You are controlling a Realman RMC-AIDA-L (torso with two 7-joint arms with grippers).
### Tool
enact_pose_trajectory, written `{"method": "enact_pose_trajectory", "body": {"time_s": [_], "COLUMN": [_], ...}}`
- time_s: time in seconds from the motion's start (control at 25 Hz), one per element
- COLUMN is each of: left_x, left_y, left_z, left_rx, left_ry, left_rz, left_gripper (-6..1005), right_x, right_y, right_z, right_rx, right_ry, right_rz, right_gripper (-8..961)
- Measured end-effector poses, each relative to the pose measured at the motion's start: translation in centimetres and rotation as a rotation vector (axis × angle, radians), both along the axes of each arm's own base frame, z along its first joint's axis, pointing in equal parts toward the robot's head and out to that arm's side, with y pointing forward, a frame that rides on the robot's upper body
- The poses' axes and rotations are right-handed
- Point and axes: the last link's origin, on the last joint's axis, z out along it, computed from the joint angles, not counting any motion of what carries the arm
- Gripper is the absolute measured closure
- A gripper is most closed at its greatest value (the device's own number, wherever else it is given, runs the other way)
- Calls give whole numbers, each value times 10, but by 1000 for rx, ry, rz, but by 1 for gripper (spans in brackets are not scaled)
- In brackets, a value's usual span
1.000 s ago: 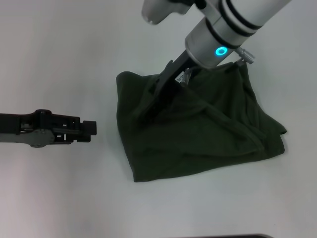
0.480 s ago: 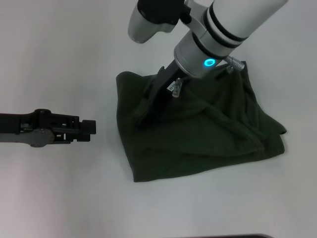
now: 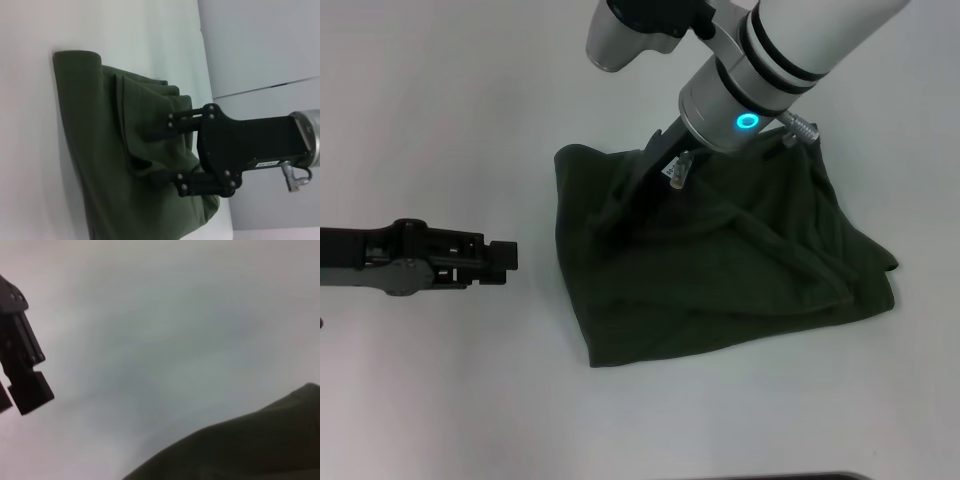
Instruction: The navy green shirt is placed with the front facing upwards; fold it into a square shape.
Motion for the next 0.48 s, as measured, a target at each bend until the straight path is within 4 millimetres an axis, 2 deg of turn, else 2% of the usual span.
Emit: {"method": "enact_pose_trajectory", "body": {"time_s": [0.16, 0.36, 0.48], "left_x": [0, -1, -1], "left_y": [0, 1, 1], "left_z": [0, 1, 0], "left_rx": [0, 3, 3], "left_ry": [-5, -4, -5], "left_rz": [3, 4, 4], "left_gripper": [578, 579, 579], "right_x": [2, 3, 1], "right_y": [-1, -3, 0], "right_z": [0, 0, 3], "right_rx": [-5, -15, 2], "right_ry": [-6, -13, -5], "right_rz": [-8, -15, -33], "right_gripper": [244, 477, 720]}}
